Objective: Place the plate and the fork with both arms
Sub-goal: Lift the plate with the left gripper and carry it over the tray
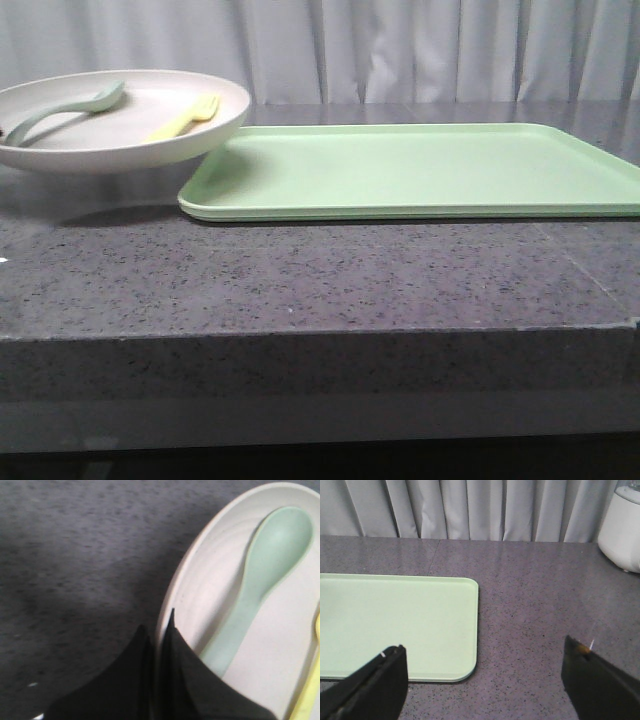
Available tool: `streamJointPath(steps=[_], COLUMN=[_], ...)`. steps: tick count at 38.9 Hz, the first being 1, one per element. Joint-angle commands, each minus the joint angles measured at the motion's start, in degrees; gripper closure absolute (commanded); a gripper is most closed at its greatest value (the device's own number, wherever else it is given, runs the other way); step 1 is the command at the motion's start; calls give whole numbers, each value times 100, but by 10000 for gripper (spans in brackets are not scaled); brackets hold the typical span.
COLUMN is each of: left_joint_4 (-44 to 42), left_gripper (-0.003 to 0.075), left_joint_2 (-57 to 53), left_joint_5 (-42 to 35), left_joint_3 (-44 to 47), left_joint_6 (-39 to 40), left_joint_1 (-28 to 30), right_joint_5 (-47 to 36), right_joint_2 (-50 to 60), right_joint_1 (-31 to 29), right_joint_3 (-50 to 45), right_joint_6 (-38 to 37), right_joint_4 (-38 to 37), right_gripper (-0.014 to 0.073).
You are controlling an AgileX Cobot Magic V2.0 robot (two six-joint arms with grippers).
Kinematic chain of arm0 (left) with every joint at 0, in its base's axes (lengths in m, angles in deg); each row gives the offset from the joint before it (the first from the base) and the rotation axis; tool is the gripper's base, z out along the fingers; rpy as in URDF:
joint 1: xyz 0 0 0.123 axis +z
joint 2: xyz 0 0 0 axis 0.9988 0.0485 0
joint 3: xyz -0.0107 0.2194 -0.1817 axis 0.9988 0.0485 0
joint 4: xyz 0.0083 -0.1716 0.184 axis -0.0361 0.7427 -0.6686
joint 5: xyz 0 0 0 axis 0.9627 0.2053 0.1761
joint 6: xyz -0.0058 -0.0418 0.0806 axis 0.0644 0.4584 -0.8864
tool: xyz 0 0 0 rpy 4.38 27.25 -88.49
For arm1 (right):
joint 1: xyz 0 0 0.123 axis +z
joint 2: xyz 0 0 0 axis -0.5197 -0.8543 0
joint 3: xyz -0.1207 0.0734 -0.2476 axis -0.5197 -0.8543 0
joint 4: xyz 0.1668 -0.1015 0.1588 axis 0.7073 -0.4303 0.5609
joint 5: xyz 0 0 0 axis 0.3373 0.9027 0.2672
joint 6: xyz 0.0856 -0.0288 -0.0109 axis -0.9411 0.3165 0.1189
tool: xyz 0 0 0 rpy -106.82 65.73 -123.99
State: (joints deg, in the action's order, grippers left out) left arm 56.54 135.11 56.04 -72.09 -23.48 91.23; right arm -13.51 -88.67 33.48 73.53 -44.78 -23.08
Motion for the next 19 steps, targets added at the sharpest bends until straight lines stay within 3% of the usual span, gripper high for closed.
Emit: streamJointPath(steps=[1,11,19], left_joint_4=[396,-51,-1762], left_gripper=[738,738,738], left_joint_2=[-255,118,475], left_joint_5=[-391,-630,-1015], left_joint_3=[-374,-956,-1297], left_joint_6=[224,1182,3118], left_joint_1=[-422,-1396,-2230], right_joint_5=[-402,-402,-402], right_joint_2=[-88,-88,-88], right_joint_1=[-38,-38,-38], right_joint_3=[208,208,208], right_joint_6=[31,31,31], right_joint_4=[0,6,12], right_gripper=[-49,-49,-49])
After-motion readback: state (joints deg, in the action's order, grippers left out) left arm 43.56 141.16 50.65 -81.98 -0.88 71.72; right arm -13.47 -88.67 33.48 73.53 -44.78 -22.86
